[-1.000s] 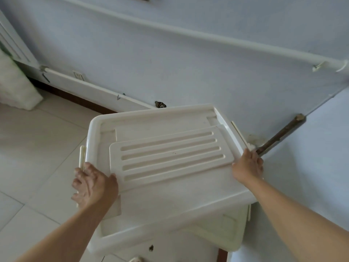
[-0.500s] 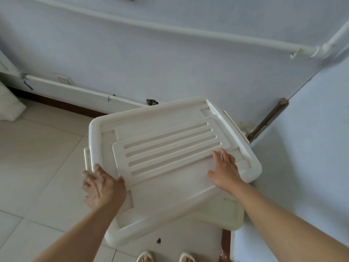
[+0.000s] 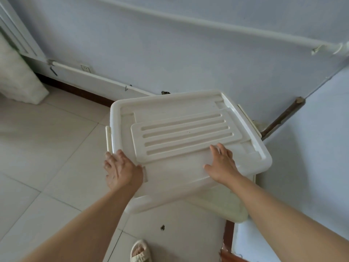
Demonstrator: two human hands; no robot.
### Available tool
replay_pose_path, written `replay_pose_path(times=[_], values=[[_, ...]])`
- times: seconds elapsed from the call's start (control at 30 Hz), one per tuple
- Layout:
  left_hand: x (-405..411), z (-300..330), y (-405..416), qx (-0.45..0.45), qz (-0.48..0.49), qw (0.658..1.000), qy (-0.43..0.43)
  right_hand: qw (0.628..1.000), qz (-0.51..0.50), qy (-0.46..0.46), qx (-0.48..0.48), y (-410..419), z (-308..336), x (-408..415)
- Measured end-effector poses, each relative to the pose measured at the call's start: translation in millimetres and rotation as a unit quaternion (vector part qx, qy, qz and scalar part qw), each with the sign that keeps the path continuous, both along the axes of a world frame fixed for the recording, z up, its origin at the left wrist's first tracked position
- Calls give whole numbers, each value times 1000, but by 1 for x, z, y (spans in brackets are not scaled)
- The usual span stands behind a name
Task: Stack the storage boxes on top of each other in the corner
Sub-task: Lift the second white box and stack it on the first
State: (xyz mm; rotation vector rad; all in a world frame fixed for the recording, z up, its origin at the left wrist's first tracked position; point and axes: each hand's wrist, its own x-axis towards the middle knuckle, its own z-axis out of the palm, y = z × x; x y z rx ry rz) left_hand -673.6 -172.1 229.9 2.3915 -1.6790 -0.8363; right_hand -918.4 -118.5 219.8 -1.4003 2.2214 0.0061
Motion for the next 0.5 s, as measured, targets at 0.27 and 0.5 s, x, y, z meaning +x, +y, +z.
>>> replay_pose_path(times=[0.27, 0.5], values=[[10, -3, 17, -11, -87, 995, -48, 1000, 12, -12, 12, 12, 5, 27], [11, -14, 55, -62, -394, 914, -72, 997, 69, -31, 2, 41, 11, 48]])
